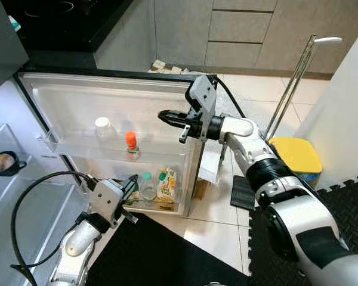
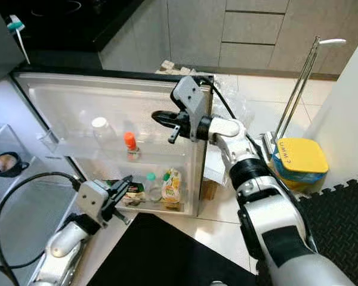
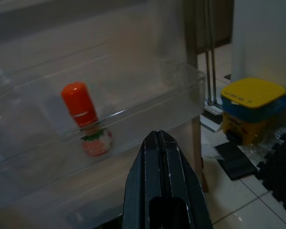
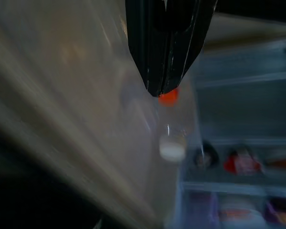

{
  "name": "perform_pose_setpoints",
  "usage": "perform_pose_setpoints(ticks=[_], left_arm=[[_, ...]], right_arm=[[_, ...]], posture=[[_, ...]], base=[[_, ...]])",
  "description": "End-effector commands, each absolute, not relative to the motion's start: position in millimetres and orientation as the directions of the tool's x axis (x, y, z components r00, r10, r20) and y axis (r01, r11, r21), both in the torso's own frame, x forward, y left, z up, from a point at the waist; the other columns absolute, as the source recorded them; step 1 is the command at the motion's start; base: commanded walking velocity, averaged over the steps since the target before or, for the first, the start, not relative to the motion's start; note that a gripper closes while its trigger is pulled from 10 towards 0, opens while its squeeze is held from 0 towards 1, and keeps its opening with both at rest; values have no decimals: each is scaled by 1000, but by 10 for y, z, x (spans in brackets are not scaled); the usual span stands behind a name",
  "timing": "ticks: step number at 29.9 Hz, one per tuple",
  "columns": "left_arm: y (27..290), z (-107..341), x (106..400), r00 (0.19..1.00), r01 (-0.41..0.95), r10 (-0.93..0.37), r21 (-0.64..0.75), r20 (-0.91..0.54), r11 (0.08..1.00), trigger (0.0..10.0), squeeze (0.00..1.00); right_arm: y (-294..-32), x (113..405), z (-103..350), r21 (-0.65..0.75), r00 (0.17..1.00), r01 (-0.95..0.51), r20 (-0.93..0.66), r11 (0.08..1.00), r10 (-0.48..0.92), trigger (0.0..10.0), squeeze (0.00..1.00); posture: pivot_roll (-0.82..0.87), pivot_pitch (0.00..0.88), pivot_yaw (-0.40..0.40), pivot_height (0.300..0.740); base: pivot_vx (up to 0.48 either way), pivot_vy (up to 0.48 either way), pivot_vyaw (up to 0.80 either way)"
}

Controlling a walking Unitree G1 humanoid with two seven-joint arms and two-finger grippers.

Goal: Restocking fridge

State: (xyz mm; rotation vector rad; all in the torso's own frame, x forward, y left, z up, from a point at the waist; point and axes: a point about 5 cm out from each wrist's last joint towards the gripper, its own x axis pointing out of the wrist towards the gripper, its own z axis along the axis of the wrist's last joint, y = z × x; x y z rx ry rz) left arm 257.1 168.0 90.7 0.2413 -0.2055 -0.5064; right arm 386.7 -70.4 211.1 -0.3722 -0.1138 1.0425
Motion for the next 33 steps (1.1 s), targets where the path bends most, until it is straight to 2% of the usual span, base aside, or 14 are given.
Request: perform_pose_setpoints(ticks=[1,9,11,15,19,23,27,30,33], left_arm=[[1663,945,2573,851,458,-507,281,138,844,10000,0],[1605,1044,2548,840,458,-516,295,164,839,10000,0],[1568,1130,2502,828,463,-529,305,186,832,10000,0],[1550,1142,2468,814,485,-554,322,172,813,10000,0],[1566,1124,2427,808,504,-570,327,148,799,10000,0],[1680,1090,2415,825,490,-554,344,115,801,10000,0],[1706,1093,2410,829,486,-549,348,106,802,10000,0],[1764,1130,2417,849,448,-515,358,118,819,10000,0],[1799,1142,2422,860,424,-493,359,128,832,10000,0]], right_arm=[[-655,3844,1968,-366,503,-827,-143,427,852,10000,0],[-624,3843,1855,-372,546,-807,-175,458,820,10000,0],[-631,3869,1834,-424,604,-759,-175,495,777,10000,0],[-626,3871,1818,-413,613,-755,-168,509,772,10000,0],[-583,3827,1761,-406,563,-792,-195,457,803,10000,0],[-514,3716,1631,-370,434,-870,-258,327,863,10000,0],[-487,3660,1566,-350,370,-899,-287,263,883,10000,0],[-438,3565,1514,-281,229,-949,-311,141,922,10000,0],[-423,3548,1534,-247,186,-962,-299,112,936,10000,0]], posture=[[-62,152,-65,740],[-30,169,-85,740],[-12,182,-86,740],[-8,183,-83,740],[-11,185,-74,740],[-15,185,-67,740],[-15,185,-64,740],[-14,185,-61,740],[-14,184,-60,740]], base=[[0,0,0],[0,0,0],[0,0,0],[0,0,0],[0,0,0],[0,0,0],[0,0,0],[0,0,0],[0,0,0]])
